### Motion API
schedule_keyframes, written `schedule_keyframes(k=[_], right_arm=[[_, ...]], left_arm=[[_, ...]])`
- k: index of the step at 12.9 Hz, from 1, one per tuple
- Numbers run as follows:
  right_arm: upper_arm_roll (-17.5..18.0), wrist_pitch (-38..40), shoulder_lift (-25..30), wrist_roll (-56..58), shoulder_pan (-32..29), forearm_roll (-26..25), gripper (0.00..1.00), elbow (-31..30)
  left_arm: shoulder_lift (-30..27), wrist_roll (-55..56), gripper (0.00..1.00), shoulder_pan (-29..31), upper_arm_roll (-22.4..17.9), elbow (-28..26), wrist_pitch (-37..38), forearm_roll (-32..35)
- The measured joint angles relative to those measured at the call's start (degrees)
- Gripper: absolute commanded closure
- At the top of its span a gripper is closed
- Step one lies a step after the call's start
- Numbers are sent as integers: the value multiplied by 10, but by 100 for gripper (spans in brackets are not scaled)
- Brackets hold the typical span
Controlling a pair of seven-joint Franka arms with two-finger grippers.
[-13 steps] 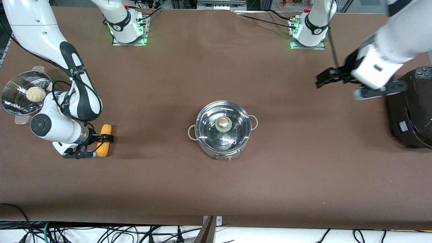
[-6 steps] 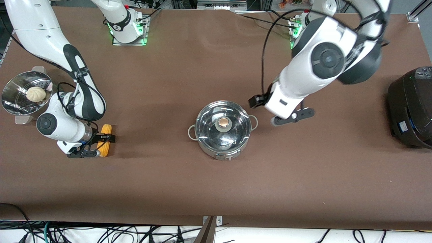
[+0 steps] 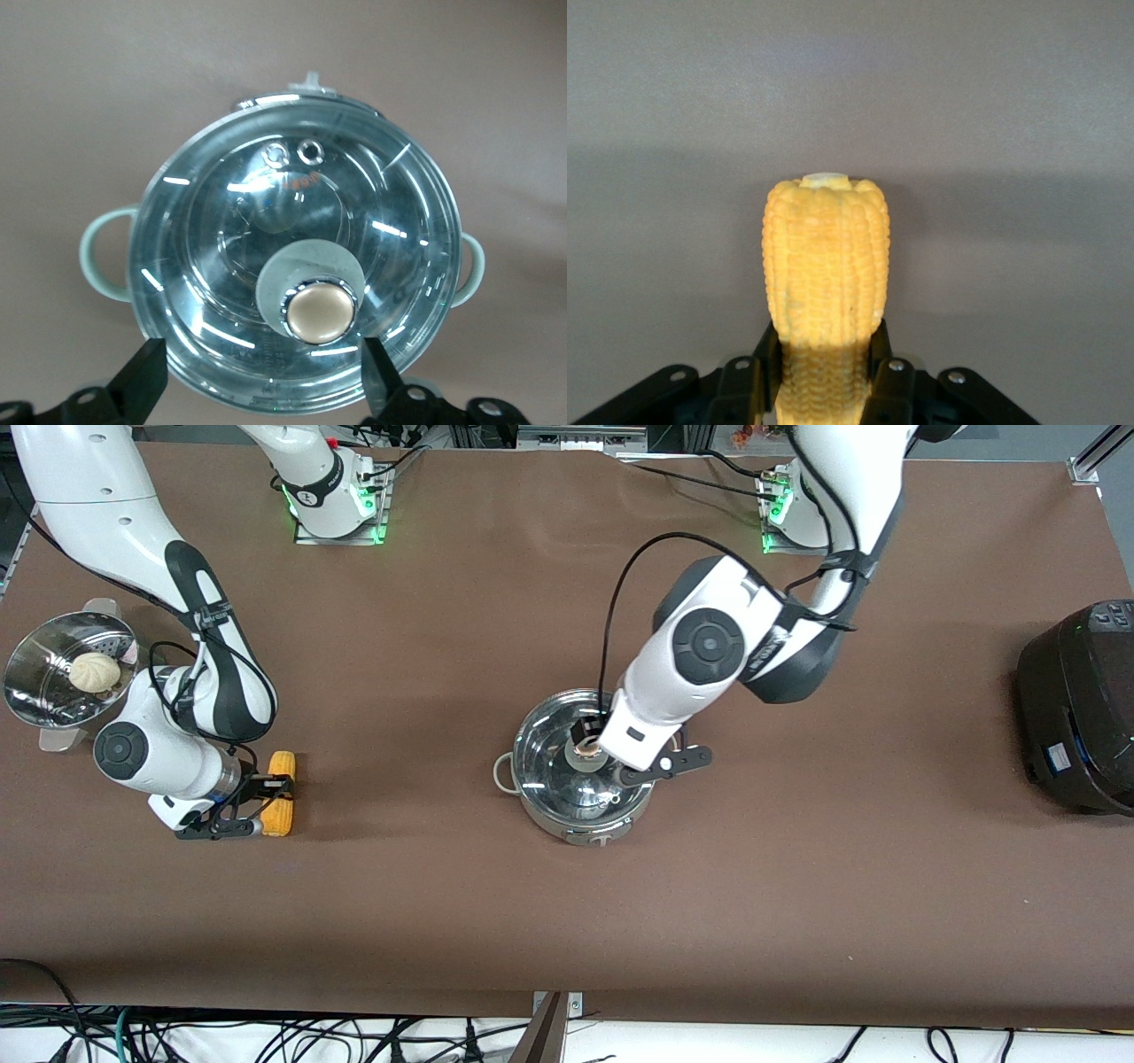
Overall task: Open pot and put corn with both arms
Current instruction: 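Grasp the corn with the right gripper while the left gripper reaches the lid, then lift the corn with the right gripper while the left gripper grasps the knob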
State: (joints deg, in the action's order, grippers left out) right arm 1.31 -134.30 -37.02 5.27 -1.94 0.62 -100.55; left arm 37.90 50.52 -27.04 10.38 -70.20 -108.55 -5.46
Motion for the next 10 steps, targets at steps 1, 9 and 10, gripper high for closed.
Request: schedule_keyframes(k=[1,9,10], right_arm=[[0,0,0,0,0,0,97,0],[0,87,33,5,0,0,97,46],[0,128,40,8,0,0,97,69]], left_arm=[[3,5,5,-19,-14,3,-1,7],[41,23,5,-99,-85,32,-24,10],[44,23,5,-99,-86,32,-30,11]])
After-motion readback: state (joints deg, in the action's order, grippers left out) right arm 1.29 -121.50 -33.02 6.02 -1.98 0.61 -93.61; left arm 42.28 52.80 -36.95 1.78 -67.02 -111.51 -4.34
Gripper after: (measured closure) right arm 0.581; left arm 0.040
